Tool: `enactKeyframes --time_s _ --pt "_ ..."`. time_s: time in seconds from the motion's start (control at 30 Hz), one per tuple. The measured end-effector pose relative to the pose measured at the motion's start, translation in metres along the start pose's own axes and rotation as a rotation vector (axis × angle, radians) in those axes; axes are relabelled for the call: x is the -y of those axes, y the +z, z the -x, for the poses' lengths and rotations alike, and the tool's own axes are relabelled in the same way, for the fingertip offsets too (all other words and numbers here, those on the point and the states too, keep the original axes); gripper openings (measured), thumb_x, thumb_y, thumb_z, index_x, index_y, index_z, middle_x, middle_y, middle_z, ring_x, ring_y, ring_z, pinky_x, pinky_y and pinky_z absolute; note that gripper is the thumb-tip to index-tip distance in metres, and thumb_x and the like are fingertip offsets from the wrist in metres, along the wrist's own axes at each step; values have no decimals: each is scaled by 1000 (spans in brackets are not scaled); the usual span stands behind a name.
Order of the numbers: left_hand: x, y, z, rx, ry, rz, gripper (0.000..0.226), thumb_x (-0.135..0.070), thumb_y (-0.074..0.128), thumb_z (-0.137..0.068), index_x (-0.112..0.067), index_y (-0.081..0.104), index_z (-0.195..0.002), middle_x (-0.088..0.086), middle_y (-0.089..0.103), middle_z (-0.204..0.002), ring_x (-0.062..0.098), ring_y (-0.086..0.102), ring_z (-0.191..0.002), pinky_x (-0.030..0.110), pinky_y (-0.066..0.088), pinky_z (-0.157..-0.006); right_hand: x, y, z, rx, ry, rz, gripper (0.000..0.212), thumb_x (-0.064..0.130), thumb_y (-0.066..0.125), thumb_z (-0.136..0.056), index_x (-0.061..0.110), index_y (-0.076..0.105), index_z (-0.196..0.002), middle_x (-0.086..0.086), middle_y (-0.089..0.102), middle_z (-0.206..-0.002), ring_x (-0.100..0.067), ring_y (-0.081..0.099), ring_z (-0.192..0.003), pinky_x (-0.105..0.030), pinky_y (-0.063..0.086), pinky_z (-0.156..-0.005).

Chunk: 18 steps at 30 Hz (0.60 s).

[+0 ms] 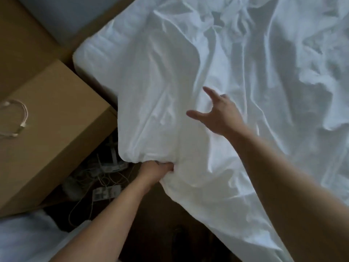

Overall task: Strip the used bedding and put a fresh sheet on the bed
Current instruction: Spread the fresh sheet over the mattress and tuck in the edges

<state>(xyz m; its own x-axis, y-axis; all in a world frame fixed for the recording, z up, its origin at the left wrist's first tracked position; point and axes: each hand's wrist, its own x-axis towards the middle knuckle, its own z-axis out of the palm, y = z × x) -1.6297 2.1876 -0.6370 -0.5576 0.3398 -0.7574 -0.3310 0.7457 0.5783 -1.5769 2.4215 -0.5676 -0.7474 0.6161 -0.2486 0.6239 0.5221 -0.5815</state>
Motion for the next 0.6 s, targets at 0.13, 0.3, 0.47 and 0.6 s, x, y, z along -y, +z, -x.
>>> enactKeyframes --time_s 0.13,0.3,0.47,0.6 --pt "-78 -93 -40 48 -20 -412 57 -72 79 -61 -21 71 -85 -1 77 -81 19 75 -72 33 60 -63 -7 72 -40 340 180 337 100 80 66 -70 35 29 -151 -23 49 -136 -41 53 -122 -43 44 -102" --pt "-166 -157 -115 -529 84 -271 95 -60 88 -61 -18 50 -137 8 56 -138 30 57 -123 39 50 -98 1 78 -91 485 160 430 124 82 76 -50 28 22 -148 -12 60 -126 -35 58 -119 -42 50 -94" --pt "-185 -151 -148 -97 2 171 70 -33 100 -52 -10 72 -112 7 77 -105 25 76 -90 38 62 -74 18 65 -147 826 251 385 118 67 87 -56 17 34 -149 -5 58 -120 -28 65 -99 -43 55 -92" --pt "-200 -174 -163 100 119 510 64 -48 98 -48 -17 82 -101 10 76 -112 25 75 -96 36 62 -67 36 51 -171 946 272 312 100 71 83 -60 13 48 -134 -7 59 -100 -28 73 -75 -33 62 -60"
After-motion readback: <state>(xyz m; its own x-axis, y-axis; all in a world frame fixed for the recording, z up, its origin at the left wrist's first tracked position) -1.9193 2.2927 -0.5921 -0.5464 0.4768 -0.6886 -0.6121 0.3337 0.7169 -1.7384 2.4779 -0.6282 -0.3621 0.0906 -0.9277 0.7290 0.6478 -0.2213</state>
